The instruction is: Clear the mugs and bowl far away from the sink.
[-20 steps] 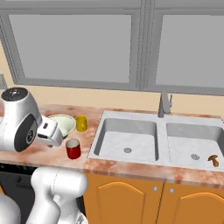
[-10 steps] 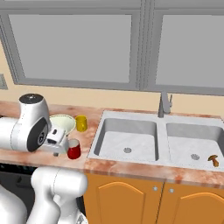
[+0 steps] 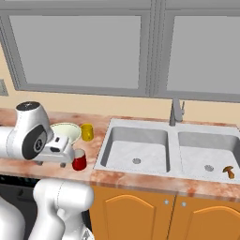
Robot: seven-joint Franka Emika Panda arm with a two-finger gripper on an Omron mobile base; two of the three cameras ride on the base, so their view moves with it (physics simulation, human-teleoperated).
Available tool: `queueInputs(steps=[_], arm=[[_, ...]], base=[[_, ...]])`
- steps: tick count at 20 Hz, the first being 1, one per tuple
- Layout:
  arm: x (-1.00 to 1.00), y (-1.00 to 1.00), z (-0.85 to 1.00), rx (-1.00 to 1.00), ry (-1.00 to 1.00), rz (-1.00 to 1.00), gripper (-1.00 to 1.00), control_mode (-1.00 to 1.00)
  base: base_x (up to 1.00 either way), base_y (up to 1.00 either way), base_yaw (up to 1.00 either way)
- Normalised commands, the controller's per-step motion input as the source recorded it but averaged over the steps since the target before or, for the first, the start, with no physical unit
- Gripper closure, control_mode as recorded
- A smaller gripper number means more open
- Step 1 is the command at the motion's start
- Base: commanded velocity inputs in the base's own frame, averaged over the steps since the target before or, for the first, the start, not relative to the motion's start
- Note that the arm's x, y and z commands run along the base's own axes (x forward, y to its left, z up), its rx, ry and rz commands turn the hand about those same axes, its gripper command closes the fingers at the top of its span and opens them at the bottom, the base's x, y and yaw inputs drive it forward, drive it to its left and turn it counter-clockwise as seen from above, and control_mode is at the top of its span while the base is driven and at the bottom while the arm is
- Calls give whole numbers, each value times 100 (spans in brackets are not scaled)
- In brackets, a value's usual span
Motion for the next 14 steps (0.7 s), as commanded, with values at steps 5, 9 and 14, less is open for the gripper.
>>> queueInputs(steps=[5,9,14], arm=[[28,-1,-28,-4,0,4,-100,-100],[31,-1,-24,0,0,6,-100,-100],[33,0,-27,1,0,5,-100,-100]], base=[[0,0,0],[0,0,0],[0,0,0]])
